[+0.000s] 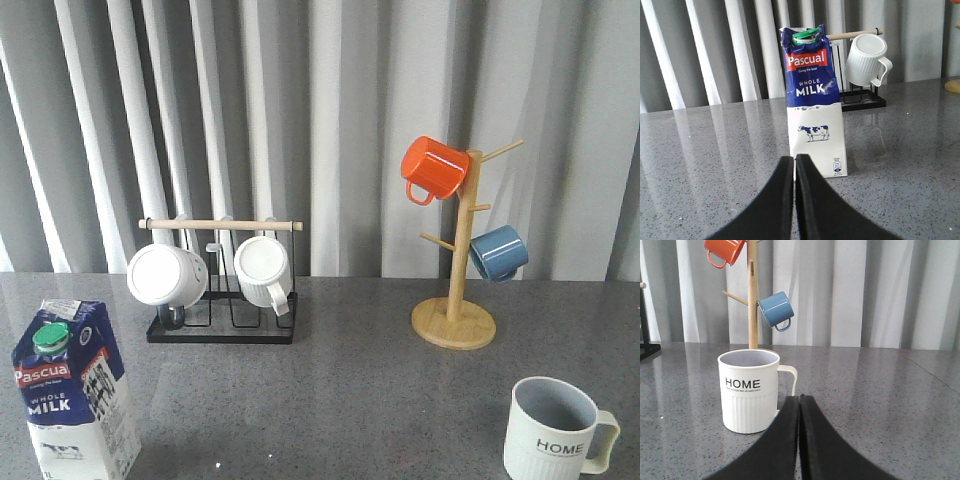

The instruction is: Place milk next to cup

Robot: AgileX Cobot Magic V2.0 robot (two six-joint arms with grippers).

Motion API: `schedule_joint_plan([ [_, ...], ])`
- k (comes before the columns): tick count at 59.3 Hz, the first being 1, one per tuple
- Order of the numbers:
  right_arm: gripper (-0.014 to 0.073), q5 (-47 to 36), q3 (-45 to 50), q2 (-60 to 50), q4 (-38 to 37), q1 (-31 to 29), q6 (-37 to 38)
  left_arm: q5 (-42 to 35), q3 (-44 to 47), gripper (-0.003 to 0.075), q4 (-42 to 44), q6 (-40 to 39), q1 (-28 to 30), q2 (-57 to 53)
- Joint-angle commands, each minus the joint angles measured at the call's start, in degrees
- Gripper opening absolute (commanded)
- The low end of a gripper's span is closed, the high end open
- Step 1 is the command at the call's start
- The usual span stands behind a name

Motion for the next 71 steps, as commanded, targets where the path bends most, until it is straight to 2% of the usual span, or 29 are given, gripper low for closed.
schedule_joint_plan([
  [1, -0.0006, -4.3, 0.5, -0.6, -0.4, -0.3, -0.4, -4.1, -0.7, -0.0006, -0.3, 0.0, 0.1, 0.6],
  [45, -0.0006, -4.5, 0.5, -0.6, -0.4, -0.3, -0.4, -4.4, -0.7, -0.0006, -0.3, 0.0, 0.1, 0.6],
  [54, -0.0006, -7.2, 0.5, -0.6, -0.4, -0.3, -0.4, -5.6, -0.7, -0.0006, -0.3, -0.1, 0.1, 0.6],
  [59, -0.0006, -8.2, 0.5, -0.6, -0.2, -0.3, -0.2, -6.2, -1.1, -0.0006, -2.0, -1.8, 0.1, 0.6],
  [71, -0.0006, -11.5, 0.5, -0.6, 5.9, -0.3, 3.5, -10.6, -1.1, -0.0006, -4.0, -8.6, 0.1, 0.6],
])
